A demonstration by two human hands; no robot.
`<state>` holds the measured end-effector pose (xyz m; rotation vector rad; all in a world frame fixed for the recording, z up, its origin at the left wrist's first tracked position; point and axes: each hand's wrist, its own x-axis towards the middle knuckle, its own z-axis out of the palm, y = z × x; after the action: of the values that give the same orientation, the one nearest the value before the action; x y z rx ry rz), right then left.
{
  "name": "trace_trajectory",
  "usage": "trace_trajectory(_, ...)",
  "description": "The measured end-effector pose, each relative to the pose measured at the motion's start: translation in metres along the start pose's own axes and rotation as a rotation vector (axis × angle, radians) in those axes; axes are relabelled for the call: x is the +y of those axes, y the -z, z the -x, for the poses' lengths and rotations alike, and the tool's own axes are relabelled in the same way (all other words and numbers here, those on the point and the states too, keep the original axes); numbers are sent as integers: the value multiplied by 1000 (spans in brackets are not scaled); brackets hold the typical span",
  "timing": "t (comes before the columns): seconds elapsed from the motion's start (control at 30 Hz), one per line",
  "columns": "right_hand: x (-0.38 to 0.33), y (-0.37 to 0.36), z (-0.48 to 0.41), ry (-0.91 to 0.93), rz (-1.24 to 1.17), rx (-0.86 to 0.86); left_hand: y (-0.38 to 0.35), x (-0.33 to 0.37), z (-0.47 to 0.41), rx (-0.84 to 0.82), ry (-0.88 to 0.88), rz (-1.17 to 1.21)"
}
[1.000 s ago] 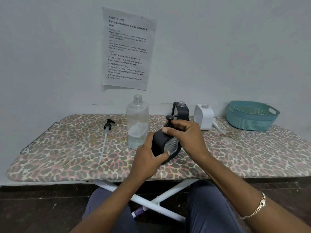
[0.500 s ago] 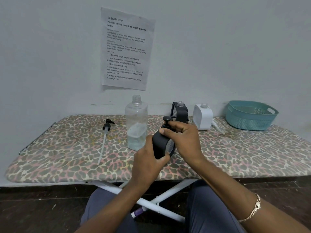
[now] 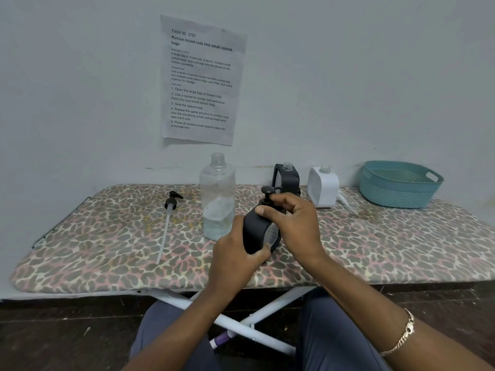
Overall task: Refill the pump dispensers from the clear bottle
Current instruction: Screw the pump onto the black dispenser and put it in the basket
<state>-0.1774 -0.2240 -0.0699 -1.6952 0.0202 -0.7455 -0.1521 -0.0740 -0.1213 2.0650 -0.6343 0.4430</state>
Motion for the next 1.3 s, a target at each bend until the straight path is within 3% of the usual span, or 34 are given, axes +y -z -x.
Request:
trace_trajectory(0.37,2,-2,-1,2,-29,7,2,-1,0,-18,1,74)
trace_trajectory(0.63,0,12,-15,-21,65,-172,7,0,-4,-53,26,192)
trace_trajectory(0.93,-11,50,-36,-157,311,-575,9,-4,-11,-111,112,382)
trace_trajectory(1.3,-27,98,-50,-192,328,-593,14,18,-34,-272,154,572)
